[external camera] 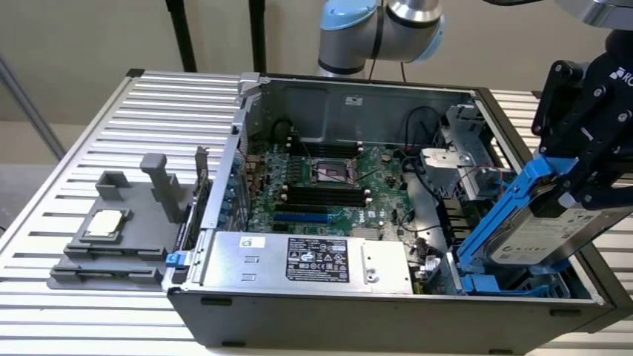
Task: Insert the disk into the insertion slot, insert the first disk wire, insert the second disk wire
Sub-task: 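Insert the disk into the insertion slot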
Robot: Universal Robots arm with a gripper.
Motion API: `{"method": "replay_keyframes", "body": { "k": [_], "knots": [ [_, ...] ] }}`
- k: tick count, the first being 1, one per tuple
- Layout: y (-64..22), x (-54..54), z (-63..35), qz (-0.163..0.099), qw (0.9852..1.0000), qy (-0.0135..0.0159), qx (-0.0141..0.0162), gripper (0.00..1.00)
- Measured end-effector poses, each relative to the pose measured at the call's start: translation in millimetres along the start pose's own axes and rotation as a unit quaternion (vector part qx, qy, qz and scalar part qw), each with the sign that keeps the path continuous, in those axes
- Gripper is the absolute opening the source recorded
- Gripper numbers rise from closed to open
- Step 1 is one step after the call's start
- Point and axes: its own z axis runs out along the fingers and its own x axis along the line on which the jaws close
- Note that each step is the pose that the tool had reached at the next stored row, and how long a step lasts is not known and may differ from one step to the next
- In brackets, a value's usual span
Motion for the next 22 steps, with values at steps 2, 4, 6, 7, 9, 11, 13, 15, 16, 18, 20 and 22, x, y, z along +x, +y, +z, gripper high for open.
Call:
{"method": "replay_keyframes", "body": {
  "k": [2, 4, 6, 7, 9, 11, 13, 15, 16, 18, 20, 22],
  "knots": [
    [-0.2, 0.0, 1.1, 0.0, 1.0, -0.0001, 0.0, 0.32],
    [-0.2, 0.2, 2.4, 0.0, 1.0, -0.0002, 0.0, 0.32],
    [-0.3, 0.5, 3.7, 0.0, 1.0, -0.0006, 0.0, 0.32],
    [-0.3, 0.7, 4.1, 0.0, 1.0, -0.0008, 0.0, 0.32],
    [-0.3, 1.1, 4.9, 0.0, 1.0, -0.0019, 0.0, 0.32],
    [-0.4, 1.5, 5.5, 0.0, 1.0, -0.0036, 0.0, 0.32],
    [-0.4, 1.7, 6.6, 0.0, 1.0, -0.0058, 0.0, 0.32],
    [-0.4, 2.0, 7.5, 0.0, 1.0, -0.0079, 0.0, 0.32],
    [-0.5, 2.2, 8.0, 0.0, 1.0, -0.0088, 0.0, 0.32],
    [-0.5, 2.5, 8.7, 0.0, 0.9999, -0.0106, 0.0, 0.32],
    [-0.5, 3.0, 9.4, 0.0, 0.9999, -0.0122, 0.0, 0.32],
    [-0.5, 3.5, 10.5, 0.0, 0.9999, -0.0139, 0.0, 0.32]
  ]
}}
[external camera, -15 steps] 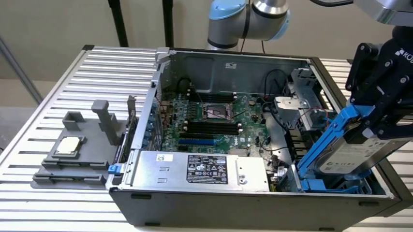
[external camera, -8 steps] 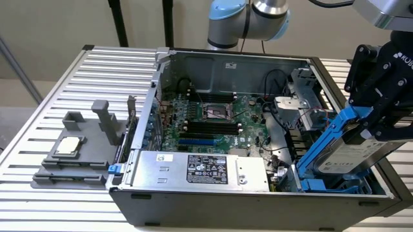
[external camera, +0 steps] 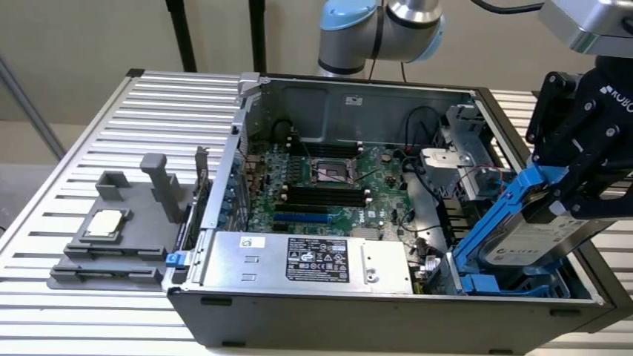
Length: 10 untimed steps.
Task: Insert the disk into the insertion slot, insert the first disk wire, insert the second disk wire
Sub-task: 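Insert the disk into the insertion slot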
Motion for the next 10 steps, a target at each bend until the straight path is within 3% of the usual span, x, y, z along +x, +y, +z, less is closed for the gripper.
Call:
{"method": "replay_keyframes", "body": {
  "k": [10],
  "knots": [
    [-0.2, 2.5, 6.8, 0.0, 1.0, -0.0034, 0.0, 0.32]
  ]
}}
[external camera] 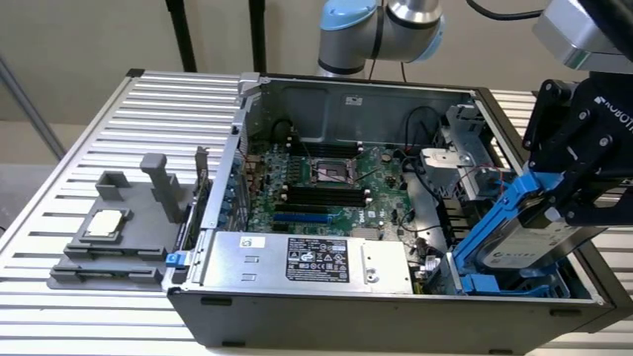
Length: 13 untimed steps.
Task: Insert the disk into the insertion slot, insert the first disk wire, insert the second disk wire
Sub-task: 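Insert the disk into the insertion slot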
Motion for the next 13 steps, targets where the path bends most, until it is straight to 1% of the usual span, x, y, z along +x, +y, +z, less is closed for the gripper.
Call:
{"method": "replay_keyframes", "body": {
  "k": [13],
  "knots": [
    [-0.2, 5.5, 7.4, -0.001, 1.0, -0.0042, 0.0, 0.32]
  ]
}}
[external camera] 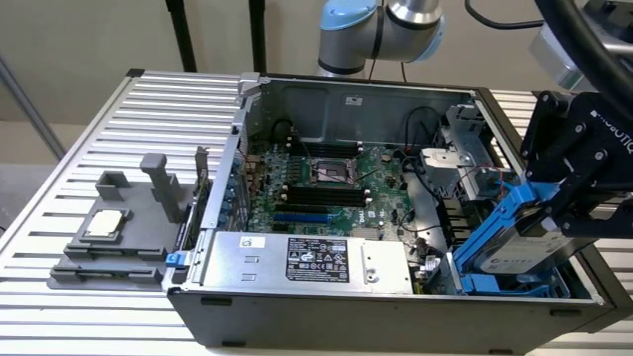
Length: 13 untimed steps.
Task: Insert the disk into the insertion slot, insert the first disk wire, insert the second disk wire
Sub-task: 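Insert the disk into the insertion slot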
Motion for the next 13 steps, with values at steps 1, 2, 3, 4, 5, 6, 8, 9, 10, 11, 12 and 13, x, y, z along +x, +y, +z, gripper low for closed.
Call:
{"method": "replay_keyframes", "body": {
  "k": [1, 2, 3, 4, 5, 6, 8, 9, 10, 11, 12, 13],
  "knots": [
    [0.0, 0.0, 0.4, 0.0, 1.0, -0.0004, 0.0, 0.32],
    [0.0, 0.1, 0.9, 0.0, 1.0, -0.0009, 0.0, 0.32],
    [-0.1, 0.1, 1.5, 0.0, 1.0, -0.0015, 0.0, 0.32],
    [-0.1, 0.2, 1.9, 0.0, 1.0, -0.0018, 0.0, 0.32],
    [-0.1, 0.2, 2.1, 0.0, 1.0, -0.0021, 0.0, 0.32],
    [-0.1, 0.2, 2.4, 0.0, 1.0, -0.0023, 0.0, 0.32],
    [-0.1, 0.3, 3.0, -0.001, 1.0, -0.003, 0.0, 0.32],
    [-0.1, 0.3, 3.2, -0.001, 1.0, -0.0033, 0.0, 0.32],
    [-0.1, 0.2, 3.5, -0.001, 1.0, -0.0035, -0.0001, 0.32],
    [-0.1, 0.2, 3.8, -0.001, 1.0, -0.0037, 0.0, 0.32],
    [-0.1, 0.1, 4.1, -0.001, 1.0, -0.0038, -0.0001, 0.32],
    [-0.2, 0.1, 4.4, -0.001, 1.0, -0.004, -0.0001, 0.32]
  ]
}}
